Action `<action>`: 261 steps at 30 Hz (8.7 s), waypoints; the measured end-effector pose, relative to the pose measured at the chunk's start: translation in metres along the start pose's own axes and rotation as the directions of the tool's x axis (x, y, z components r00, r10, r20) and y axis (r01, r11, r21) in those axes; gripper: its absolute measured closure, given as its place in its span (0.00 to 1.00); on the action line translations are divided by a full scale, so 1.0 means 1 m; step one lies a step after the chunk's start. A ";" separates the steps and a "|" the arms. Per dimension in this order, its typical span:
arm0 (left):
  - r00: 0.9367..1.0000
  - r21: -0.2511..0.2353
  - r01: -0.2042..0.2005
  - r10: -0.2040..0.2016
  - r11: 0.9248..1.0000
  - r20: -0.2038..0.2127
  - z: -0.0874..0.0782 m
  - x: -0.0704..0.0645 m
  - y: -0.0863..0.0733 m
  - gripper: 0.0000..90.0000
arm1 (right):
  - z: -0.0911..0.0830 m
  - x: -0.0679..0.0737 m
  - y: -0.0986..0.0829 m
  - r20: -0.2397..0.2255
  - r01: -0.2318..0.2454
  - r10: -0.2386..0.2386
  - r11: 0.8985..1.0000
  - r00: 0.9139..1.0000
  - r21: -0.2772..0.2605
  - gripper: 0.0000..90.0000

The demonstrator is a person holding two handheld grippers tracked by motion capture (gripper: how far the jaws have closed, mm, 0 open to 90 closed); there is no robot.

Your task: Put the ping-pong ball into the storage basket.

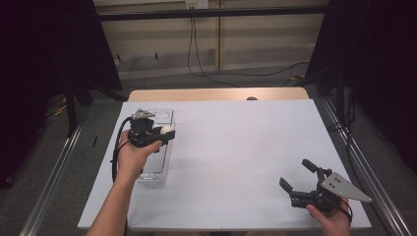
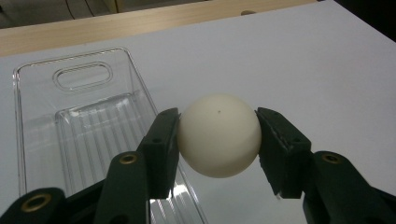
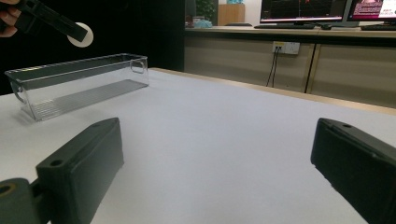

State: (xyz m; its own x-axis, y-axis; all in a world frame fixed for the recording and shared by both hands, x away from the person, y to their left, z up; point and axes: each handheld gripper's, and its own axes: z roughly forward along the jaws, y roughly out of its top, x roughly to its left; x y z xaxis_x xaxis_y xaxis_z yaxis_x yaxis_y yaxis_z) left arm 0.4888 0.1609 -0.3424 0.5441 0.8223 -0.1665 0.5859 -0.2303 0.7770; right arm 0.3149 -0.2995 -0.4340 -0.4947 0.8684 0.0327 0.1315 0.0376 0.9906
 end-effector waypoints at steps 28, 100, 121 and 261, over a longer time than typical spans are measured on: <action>0.999 0.009 -0.005 0.005 1.000 -0.039 -0.007 0.011 -0.005 0.57 | 0.000 0.000 0.000 0.002 -0.002 0.002 1.000 1.000 0.001 0.02; 0.997 0.003 0.006 -0.006 1.000 -0.083 -0.007 0.028 -0.023 0.57 | 0.000 0.000 0.000 0.000 -0.005 0.005 1.000 1.000 0.000 0.02; 0.996 0.006 0.018 -0.017 1.000 -0.091 -0.005 0.029 -0.031 0.57 | 0.002 -0.001 0.000 0.002 -0.008 0.008 1.000 1.000 -0.002 0.02; 0.991 -0.072 0.020 -0.029 0.997 -0.129 -0.010 0.037 -0.061 0.25 | 0.003 0.002 0.001 -0.009 -0.005 0.005 1.000 1.000 -0.008 0.02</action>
State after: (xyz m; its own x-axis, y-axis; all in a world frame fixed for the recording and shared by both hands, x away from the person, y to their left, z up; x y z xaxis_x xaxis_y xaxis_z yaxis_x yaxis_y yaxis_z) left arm 0.4668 0.2105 -0.3898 0.4449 0.8889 -0.1096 0.5518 -0.1757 0.8153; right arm 0.3171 -0.2965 -0.4331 -0.5019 0.8640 0.0387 0.1268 0.0292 0.9915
